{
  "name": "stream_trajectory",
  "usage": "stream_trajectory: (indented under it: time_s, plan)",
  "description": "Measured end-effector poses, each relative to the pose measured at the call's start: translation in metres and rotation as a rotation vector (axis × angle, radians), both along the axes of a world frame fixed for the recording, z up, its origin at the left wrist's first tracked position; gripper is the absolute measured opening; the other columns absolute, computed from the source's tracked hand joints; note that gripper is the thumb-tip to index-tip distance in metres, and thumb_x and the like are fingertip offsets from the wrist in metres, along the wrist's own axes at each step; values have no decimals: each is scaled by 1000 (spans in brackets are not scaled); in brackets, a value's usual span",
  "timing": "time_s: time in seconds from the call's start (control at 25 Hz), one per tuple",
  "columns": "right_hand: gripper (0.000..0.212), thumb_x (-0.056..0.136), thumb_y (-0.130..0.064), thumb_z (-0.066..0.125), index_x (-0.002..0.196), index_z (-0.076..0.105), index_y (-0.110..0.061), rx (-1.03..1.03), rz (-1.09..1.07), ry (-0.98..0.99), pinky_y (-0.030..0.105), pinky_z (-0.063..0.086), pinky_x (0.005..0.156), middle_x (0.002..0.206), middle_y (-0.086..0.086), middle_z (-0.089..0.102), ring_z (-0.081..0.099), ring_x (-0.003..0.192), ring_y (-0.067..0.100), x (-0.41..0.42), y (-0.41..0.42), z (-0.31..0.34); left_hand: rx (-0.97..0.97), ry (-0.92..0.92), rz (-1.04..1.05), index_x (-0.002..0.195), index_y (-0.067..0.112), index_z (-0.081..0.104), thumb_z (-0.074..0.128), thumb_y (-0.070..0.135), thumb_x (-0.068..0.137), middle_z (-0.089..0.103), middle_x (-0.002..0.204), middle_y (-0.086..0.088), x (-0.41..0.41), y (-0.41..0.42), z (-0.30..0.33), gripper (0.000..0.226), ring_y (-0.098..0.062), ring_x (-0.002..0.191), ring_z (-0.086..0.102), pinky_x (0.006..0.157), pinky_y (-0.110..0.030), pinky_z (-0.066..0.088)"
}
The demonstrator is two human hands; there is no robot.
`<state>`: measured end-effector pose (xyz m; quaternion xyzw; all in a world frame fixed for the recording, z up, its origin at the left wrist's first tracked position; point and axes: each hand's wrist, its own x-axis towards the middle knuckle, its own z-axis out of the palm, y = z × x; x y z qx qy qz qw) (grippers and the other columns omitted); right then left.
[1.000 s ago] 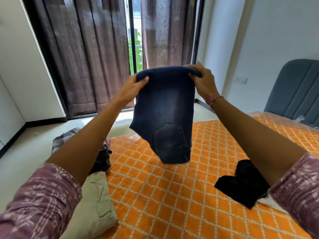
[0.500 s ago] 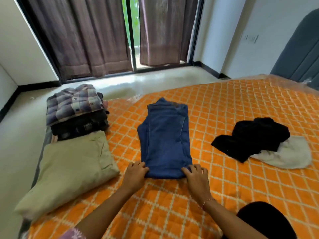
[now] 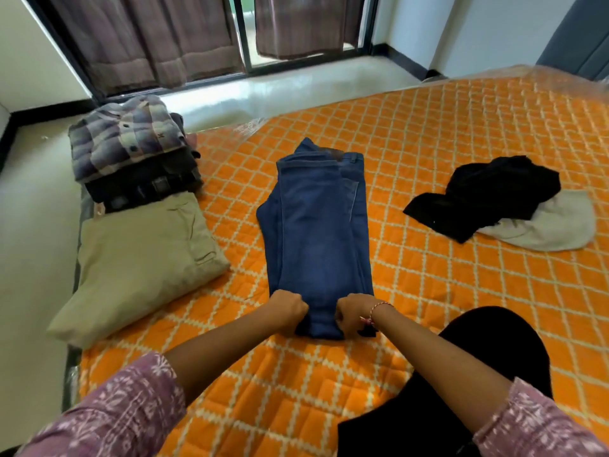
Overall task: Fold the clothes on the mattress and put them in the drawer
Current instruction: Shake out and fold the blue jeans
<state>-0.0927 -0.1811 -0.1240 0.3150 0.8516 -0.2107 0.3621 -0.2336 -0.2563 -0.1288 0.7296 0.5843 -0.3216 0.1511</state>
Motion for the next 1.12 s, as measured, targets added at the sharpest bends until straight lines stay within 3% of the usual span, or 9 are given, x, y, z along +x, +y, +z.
stream_trajectory:
  time_s: [0.16, 0.28, 0.36, 0.44, 0.48, 0.6, 0.76, 0.96, 1.12]
  plan:
    - [21, 82, -6, 63, 70, 59, -22, -416, 68, -235, 22, 46, 59, 49, -9, 60, 56, 53, 7, 12, -20, 0, -383, -88, -12, 117, 15, 61, 62, 32, 86, 65, 104, -6, 10, -19, 7, 36, -22, 88, 61, 67, -32, 49]
    - [21, 92, -6, 54, 77, 60, -19, -655, -144, -234, 14, 48, 53, 56, -7, 64, 59, 48, 1, 16, -16, 12, -625, -507, 371, 103, 11, 61, 65, 31, 88, 61, 81, -6, 4, -14, 22, 25, -14, 67, 56, 58, -23, 45]
    - [17, 92, -9, 54, 78, 61, -15, -452, -405, 170, 14, 47, 49, 63, 2, 61, 57, 47, 5, 9, 12, 19, -196, -762, 613, 103, 10, 62, 62, 24, 90, 65, 88, -11, -17, 4, 26, 19, -14, 69, 59, 57, -21, 45]
    - [8, 89, -9, 57, 89, 64, -10, -68, -594, 519, 16, 44, 55, 77, 8, 65, 64, 66, 15, 0, 49, 20, 394, -756, 768, 110, 8, 59, 63, 20, 89, 63, 105, -12, -36, 28, 22, 24, -21, 91, 61, 72, -26, 45]
    - [14, 88, -11, 59, 100, 65, -7, 102, -637, 613, 19, 43, 64, 93, 11, 67, 65, 84, 22, -7, 67, 19, 548, -744, 839, 119, 8, 54, 62, 21, 89, 56, 115, -12, -42, 42, 18, 33, -24, 104, 56, 82, -30, 45]
    - [45, 88, -14, 63, 129, 50, -3, 129, -816, 736, 31, 42, 92, 130, 16, 52, 52, 118, 30, -29, 102, 9, 564, -964, 1175, 137, 5, 39, 63, 23, 90, 44, 134, -13, -48, 82, 11, 55, -29, 123, 46, 98, -35, 41]
    - [46, 87, -18, 67, 128, 51, -4, -70, -1249, 952, 34, 44, 96, 131, 11, 53, 52, 118, 28, -52, 135, -3, 612, -1261, 1586, 120, 3, 52, 70, 18, 85, 58, 122, -11, -67, 121, -1, 42, -29, 109, 58, 90, -41, 49]
    - [4, 87, -10, 65, 85, 67, -11, 59, -1207, 1173, 22, 46, 65, 75, -7, 62, 56, 72, 8, -65, 152, 0, 884, -1027, 1251, 92, 9, 61, 66, 12, 86, 60, 83, 3, -73, 135, 8, 8, -14, 76, 56, 60, -22, 42]
    - [5, 90, -13, 63, 92, 68, -12, 86, -1270, 1396, 25, 47, 64, 79, 1, 63, 58, 72, 10, -83, 167, 6, 1115, -1023, 1252, 100, 7, 65, 64, 14, 88, 64, 93, -1, -95, 150, 11, 13, -14, 78, 59, 68, -30, 49]
